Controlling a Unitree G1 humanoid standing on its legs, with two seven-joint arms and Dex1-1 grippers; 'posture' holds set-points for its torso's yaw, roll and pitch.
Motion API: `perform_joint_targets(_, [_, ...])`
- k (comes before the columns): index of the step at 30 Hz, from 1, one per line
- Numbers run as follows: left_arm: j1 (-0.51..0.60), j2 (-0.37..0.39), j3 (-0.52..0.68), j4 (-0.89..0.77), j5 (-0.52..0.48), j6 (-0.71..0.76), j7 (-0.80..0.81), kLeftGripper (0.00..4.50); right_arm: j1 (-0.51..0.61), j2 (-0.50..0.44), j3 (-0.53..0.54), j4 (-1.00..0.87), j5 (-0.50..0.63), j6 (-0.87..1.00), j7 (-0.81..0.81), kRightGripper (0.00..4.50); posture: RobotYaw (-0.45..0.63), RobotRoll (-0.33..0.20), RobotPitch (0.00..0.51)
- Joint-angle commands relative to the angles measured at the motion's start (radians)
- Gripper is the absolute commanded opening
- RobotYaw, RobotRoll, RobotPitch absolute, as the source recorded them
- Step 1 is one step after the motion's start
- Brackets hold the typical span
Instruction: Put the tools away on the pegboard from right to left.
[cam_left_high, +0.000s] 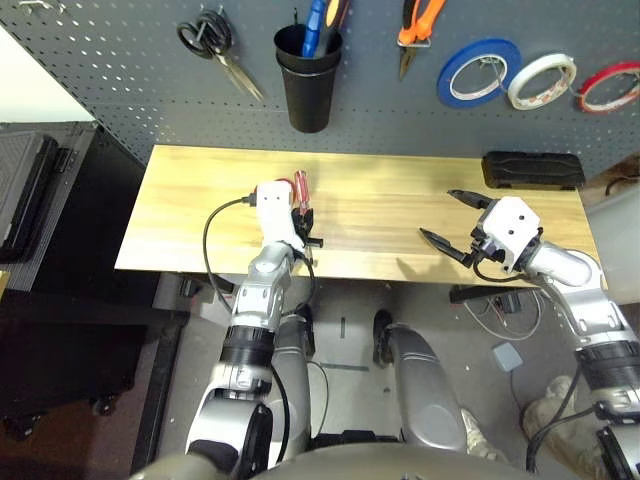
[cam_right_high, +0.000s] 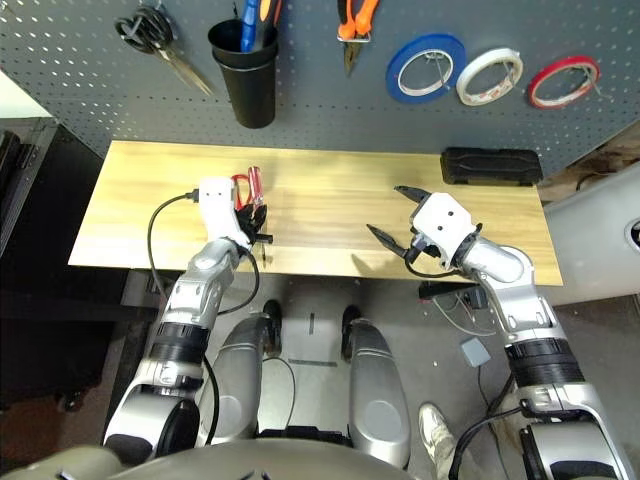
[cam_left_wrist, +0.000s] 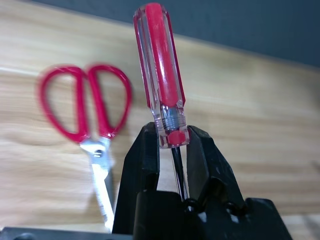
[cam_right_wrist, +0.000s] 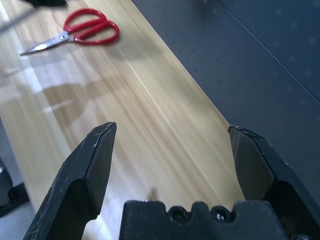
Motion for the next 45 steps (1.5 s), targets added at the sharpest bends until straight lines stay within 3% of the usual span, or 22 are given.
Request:
perform_joint_targets(1, [0.070, -0.027, 0.008, -0.083, -0.028, -0.065, 0.023, 0.80, -0.032, 0.012, -0.010, 0.111, 0.021, -0.056, 0.039, 4.50, 0.31, 0.000, 0.301])
perform_joint_targets(6, [0.098, -0.020, 0.006, -0.160, -0.031, -0.151, 0.050, 0.80, -0.096, 0.019, -0.034, 0.232, 0.062, -0.111, 0.089, 4.50, 0.34, 0.000, 0.289])
perform_joint_targets(10, [0.058, -0.007, 0.025, -0.220, -0.043, -0.145, 0.073, 0.80, -0.123, 0.024, -0.071, 0.258, 0.124, -0.134, 0.141, 4.50, 0.35, 0.000, 0.269])
perform_joint_targets(17, [-0.124, 0.040, 0.058, -0.306, -0.079, -0.055, 0.078, 0.80, -0.121, 0.019, -0.156, 0.169, 0.278, -0.073, 0.244, 4.50, 0.32, 0.000, 0.251])
perform_joint_targets(25, [-0.384, 0.105, 0.105, -0.324, -0.142, 0.053, 0.079, 0.80, -0.093, -0.026, -0.243, -0.027, 0.460, 0.128, 0.337, 4.50, 0.25, 0.000, 0.246])
perform_joint_targets(36, [-0.605, 0.138, 0.131, -0.228, -0.187, 0.079, 0.079, 0.80, -0.140, -0.143, -0.341, -0.118, 0.565, 0.376, 0.346, 4.50, 0.20, 0.000, 0.237])
perform_joint_targets(45, [-0.711, 0.062, 0.122, -0.174, -0.196, 0.042, 0.133, 0.80, -0.188, -0.201, -0.375, -0.104, 0.560, 0.427, 0.368, 4.50, 0.15, 0.000, 0.232])
